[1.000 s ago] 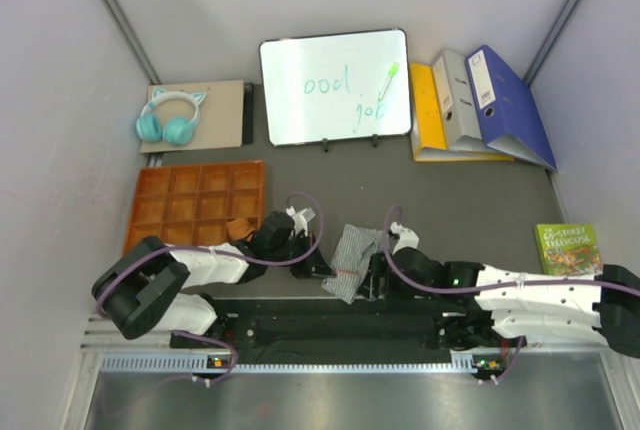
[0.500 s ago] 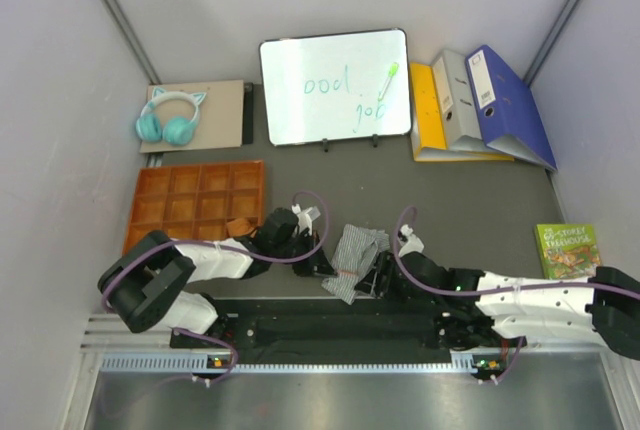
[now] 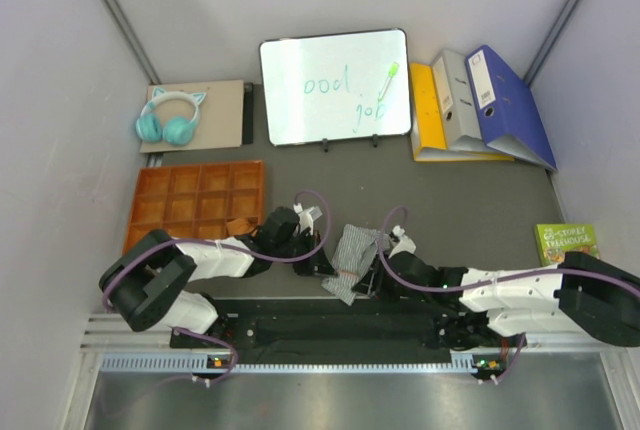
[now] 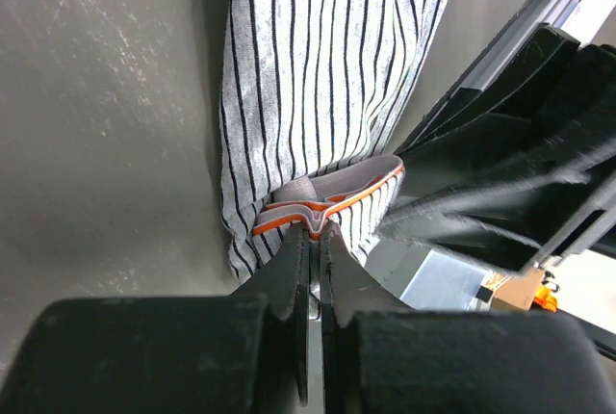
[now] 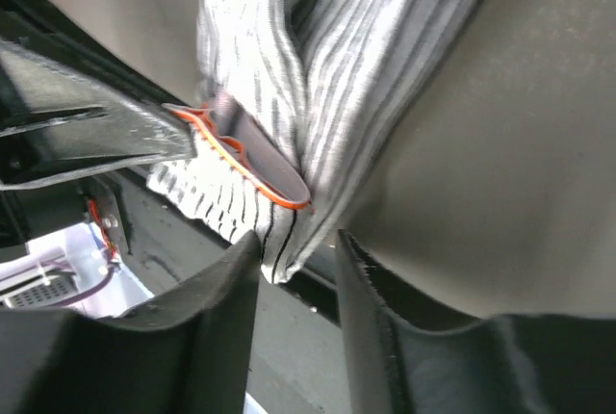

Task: Roll the underwear
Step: Roll the underwear to the center of the board.

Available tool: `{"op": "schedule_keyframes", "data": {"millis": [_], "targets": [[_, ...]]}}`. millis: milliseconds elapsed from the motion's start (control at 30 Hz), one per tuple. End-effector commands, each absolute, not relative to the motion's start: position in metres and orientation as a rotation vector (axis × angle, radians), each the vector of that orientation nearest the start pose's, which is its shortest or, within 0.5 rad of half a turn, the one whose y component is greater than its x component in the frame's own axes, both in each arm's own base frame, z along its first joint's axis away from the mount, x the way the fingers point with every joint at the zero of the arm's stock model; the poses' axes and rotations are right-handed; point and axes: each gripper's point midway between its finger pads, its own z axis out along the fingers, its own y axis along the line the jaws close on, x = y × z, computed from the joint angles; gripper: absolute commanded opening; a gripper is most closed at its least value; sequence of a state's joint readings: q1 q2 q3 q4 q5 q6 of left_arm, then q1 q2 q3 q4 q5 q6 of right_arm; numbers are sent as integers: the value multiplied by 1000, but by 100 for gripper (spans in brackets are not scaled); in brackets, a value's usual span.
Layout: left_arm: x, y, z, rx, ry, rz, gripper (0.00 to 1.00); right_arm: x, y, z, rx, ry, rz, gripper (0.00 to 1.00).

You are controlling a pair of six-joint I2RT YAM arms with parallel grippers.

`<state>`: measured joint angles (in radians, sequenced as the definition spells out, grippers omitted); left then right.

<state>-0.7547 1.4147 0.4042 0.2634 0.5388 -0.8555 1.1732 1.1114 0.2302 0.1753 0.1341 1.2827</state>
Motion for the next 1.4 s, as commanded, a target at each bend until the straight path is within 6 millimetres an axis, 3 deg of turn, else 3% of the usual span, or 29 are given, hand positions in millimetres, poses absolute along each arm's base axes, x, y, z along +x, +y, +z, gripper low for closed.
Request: {"op": "schedule_keyframes", "data": {"millis": [0, 167, 233, 367, 467, 533, 700, 1033, 1167, 1267, 1300, 1367], "targets": [[124, -275, 17, 218, 2713, -1228, 0, 107, 270, 23, 269, 2515, 985, 28], [125, -273, 17, 199, 2707, -1213, 0, 114, 270, 21, 270, 2503, 949, 17], [126, -273, 18, 191, 2697, -1211, 5, 117, 269, 20, 271, 2504, 938, 15], [140, -271, 26, 143, 2648, -1153, 47, 122, 270, 19, 253, 2512, 915, 11], [149, -270, 36, 123, 2612, -1113, 58, 122, 270, 16, 240, 2524, 892, 11], [155, -266, 38, 101, 2602, -1070, 60, 123, 270, 14, 234, 2531, 879, 10], [153, -256, 29, 52, 2613, -1026, 59, 124, 268, 13, 231, 2534, 872, 10], [148, -267, 22, 8, 2567, -1178, 57, 123, 271, 12, 210, 2542, 873, 9], [144, -268, 15, -4, 2581, -1200, 44, 124, 271, 14, 206, 2541, 871, 9], [143, -269, 14, 7, 2573, -1215, 28, 123, 271, 14, 201, 2542, 872, 9], [143, -269, 13, 5, 2574, -1215, 17, 124, 271, 13, 201, 2543, 867, 9], [143, -271, 13, 8, 2571, -1225, 6, 124, 271, 13, 193, 2548, 861, 9]]}}
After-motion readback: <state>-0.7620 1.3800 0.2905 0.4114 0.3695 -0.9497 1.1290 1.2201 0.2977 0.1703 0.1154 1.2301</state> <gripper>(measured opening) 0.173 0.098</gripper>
